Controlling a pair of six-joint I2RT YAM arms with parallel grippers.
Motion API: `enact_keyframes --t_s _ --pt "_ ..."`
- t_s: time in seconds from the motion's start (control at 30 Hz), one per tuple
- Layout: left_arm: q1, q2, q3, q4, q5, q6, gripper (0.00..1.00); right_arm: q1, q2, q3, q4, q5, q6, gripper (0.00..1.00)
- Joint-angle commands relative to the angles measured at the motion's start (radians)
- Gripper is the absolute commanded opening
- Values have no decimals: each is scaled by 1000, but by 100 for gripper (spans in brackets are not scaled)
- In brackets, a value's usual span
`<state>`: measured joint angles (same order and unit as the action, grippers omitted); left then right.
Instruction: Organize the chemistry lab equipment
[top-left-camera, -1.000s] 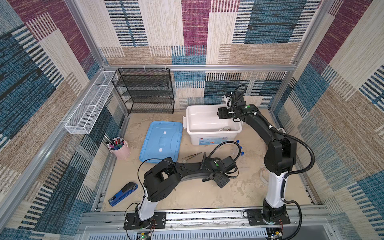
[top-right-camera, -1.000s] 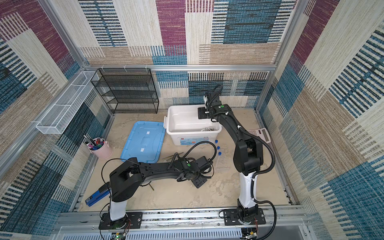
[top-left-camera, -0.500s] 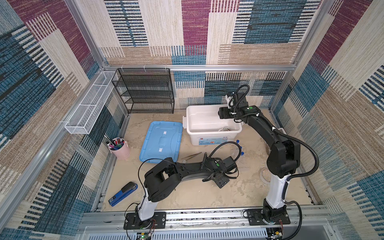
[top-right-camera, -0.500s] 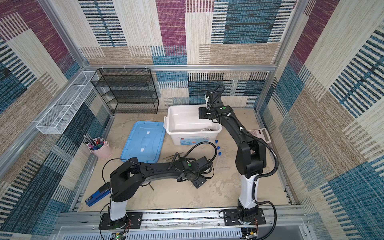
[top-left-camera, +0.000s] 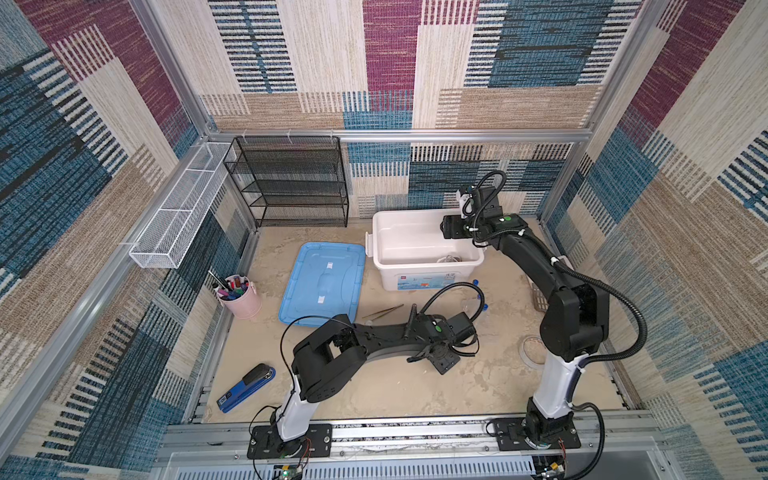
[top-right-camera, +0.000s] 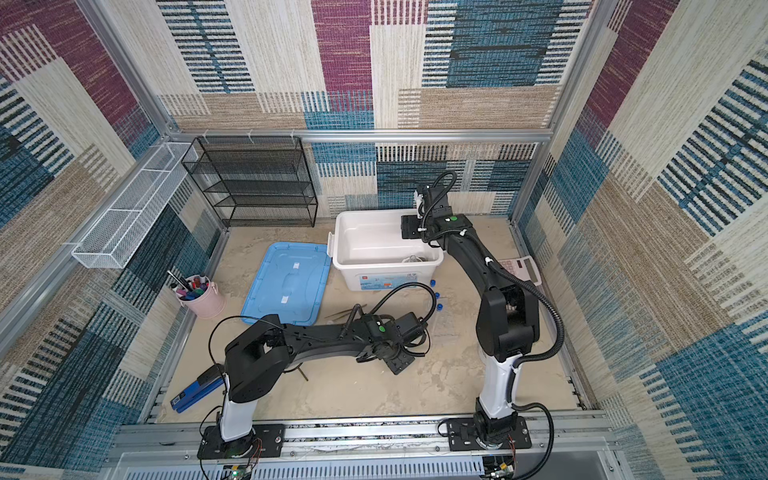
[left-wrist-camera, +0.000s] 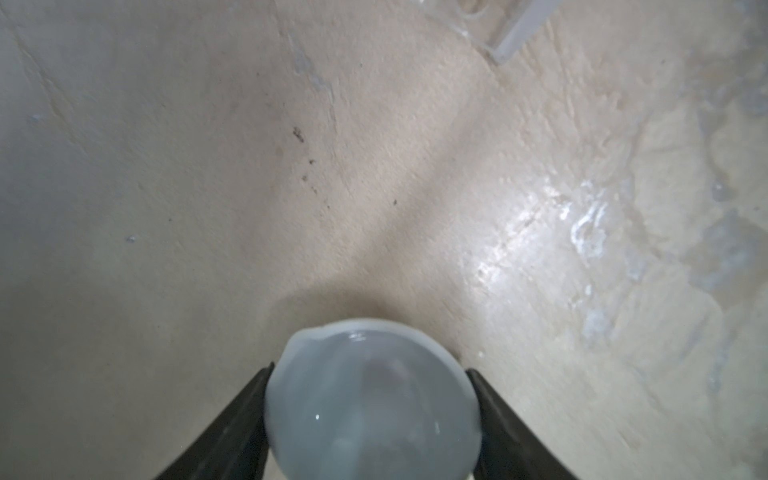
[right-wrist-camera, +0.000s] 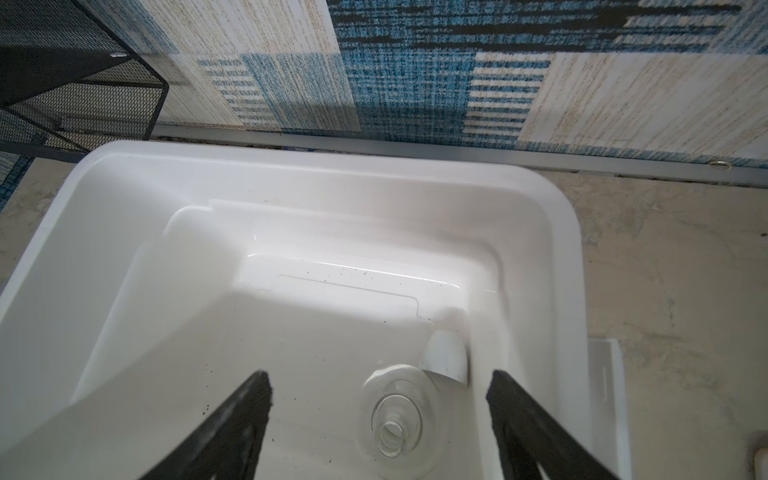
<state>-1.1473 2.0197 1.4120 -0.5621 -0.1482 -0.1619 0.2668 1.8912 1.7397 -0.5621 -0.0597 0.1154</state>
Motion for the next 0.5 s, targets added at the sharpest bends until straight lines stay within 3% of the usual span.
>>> enact_keyframes --t_s 0.0,0.17,0.47 --pt "-1 1 7 -23 -7 13 67 -1 -20 -10 46 -6 10 84" --pt "-1 -9 0 -25 -13 12 60 -5 -51 -39 83 -27 9 85" --pt "0 -45 2 -30 -33 16 58 -16 -100 -96 125 -36 10 86"
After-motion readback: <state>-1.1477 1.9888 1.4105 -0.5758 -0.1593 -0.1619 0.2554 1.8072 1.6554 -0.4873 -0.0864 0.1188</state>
